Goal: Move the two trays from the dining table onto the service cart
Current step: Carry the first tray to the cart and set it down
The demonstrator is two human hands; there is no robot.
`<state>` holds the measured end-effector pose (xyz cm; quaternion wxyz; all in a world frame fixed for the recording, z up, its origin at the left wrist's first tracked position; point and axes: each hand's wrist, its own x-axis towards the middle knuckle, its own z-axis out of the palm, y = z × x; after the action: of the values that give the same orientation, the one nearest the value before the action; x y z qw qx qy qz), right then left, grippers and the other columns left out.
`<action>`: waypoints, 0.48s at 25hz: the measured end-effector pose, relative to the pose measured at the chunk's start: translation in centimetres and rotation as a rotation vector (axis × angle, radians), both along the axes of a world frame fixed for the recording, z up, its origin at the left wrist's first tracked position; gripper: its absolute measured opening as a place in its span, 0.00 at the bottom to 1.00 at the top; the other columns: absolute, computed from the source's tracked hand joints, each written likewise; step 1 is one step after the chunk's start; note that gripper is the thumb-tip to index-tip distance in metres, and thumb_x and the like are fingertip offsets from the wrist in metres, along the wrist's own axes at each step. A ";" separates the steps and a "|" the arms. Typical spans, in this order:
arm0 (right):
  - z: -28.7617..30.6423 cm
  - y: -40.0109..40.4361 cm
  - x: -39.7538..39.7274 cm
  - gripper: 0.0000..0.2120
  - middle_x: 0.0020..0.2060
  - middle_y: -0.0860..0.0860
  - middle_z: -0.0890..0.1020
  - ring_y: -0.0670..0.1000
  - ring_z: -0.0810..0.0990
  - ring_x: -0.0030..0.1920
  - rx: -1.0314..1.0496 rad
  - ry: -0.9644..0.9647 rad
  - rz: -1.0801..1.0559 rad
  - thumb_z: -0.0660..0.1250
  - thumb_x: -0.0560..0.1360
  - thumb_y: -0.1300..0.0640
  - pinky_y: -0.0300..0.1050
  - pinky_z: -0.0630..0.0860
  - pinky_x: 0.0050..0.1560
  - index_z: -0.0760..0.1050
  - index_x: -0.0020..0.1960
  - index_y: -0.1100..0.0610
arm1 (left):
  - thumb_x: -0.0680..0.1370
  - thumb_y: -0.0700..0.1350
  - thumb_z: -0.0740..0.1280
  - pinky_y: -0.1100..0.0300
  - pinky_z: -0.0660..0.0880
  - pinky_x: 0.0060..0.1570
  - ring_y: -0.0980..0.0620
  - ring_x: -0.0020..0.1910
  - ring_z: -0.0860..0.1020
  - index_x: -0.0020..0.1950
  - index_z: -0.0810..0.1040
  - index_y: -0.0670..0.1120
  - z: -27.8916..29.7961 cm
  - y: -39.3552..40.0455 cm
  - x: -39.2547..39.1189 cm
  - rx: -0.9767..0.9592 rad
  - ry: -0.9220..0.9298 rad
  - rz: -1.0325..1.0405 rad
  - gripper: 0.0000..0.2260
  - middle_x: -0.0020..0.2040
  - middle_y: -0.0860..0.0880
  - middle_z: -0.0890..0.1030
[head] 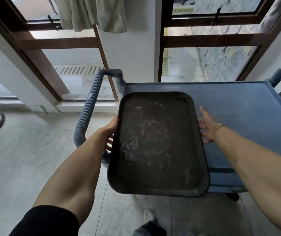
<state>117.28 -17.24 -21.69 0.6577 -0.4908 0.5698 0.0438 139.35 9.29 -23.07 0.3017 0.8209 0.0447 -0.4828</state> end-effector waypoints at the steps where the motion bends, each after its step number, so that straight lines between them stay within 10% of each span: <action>1: -0.3 0.0 0.2 0.33 0.47 0.54 0.76 0.56 0.74 0.51 0.000 -0.004 0.004 0.50 0.73 0.25 0.49 0.69 0.44 0.73 0.45 0.54 | 0.73 0.67 0.52 0.49 0.76 0.40 0.37 0.46 0.78 0.47 0.79 0.40 -0.1 0.1 0.0 0.001 0.001 0.012 0.31 0.49 0.40 0.81; 12: -2.1 -0.1 0.5 0.31 0.44 0.52 0.75 0.53 0.73 0.44 -0.016 0.002 -0.016 0.50 0.74 0.27 0.48 0.66 0.43 0.73 0.43 0.54 | 0.77 0.63 0.50 0.49 0.74 0.41 0.41 0.50 0.77 0.49 0.77 0.44 -1.2 0.0 0.6 -0.029 -0.035 -0.080 0.26 0.51 0.42 0.80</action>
<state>117.79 -17.33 -23.76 0.6535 -0.4912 0.5749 0.0344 139.99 9.26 -24.27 0.2947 0.8259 -0.0004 -0.4807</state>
